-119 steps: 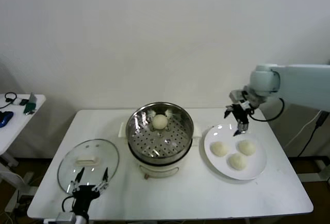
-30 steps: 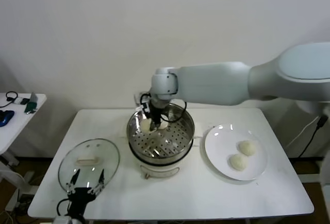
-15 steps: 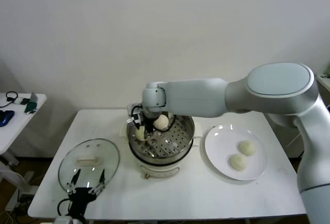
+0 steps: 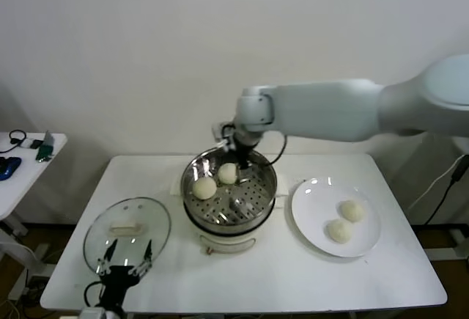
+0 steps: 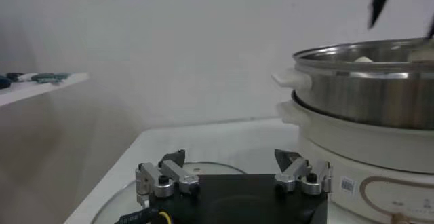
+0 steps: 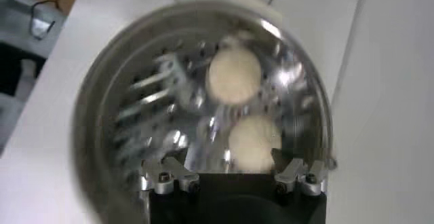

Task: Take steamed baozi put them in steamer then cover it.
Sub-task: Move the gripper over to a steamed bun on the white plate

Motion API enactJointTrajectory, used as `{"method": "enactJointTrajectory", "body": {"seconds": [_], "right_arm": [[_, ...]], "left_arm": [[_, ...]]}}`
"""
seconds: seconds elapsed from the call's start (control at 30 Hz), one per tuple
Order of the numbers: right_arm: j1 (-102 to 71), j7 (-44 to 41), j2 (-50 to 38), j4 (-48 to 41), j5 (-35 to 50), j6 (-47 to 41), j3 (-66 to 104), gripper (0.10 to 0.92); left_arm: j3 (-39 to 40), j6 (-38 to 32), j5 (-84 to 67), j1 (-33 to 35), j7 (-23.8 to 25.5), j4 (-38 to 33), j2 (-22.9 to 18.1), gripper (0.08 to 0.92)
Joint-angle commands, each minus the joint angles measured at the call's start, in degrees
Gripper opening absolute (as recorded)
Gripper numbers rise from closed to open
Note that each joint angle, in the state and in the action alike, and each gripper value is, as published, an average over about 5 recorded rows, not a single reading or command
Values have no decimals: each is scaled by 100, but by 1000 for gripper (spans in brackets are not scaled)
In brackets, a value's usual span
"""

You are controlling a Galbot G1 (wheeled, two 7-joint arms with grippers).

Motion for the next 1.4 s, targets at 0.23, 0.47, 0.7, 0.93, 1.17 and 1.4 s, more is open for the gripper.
{"method": "enactJointTrajectory", "body": {"seconds": [0.23, 0.47, 0.7, 0.93, 1.17, 1.4], "right_arm": [[119, -396, -3496, 1150, -1966, 524, -1260, 823], [-1443, -108, -3845, 988, -2492, 259, -269, 823], [-2878, 136, -3668, 590, -2910, 110, 917, 823], [-3362, 339, -3222, -20, -3041, 84, 1417, 823], [-3537, 382, -2949, -275, -3035, 47, 1495, 823], [-3731, 452, -2770, -478, -2939, 5, 1652, 819]], "left_arm": [[7, 33, -16, -96, 9, 45, 27, 823], [-2, 65, -28, -127, 17, 83, 16, 823], [-18, 63, -29, -120, 14, 139, 8, 823], [-20, 49, -21, -108, 14, 170, -1, 823], [-15, 41, -20, -82, 14, 169, -10, 823], [-37, 45, -5, -82, 9, 169, 7, 823]]}}
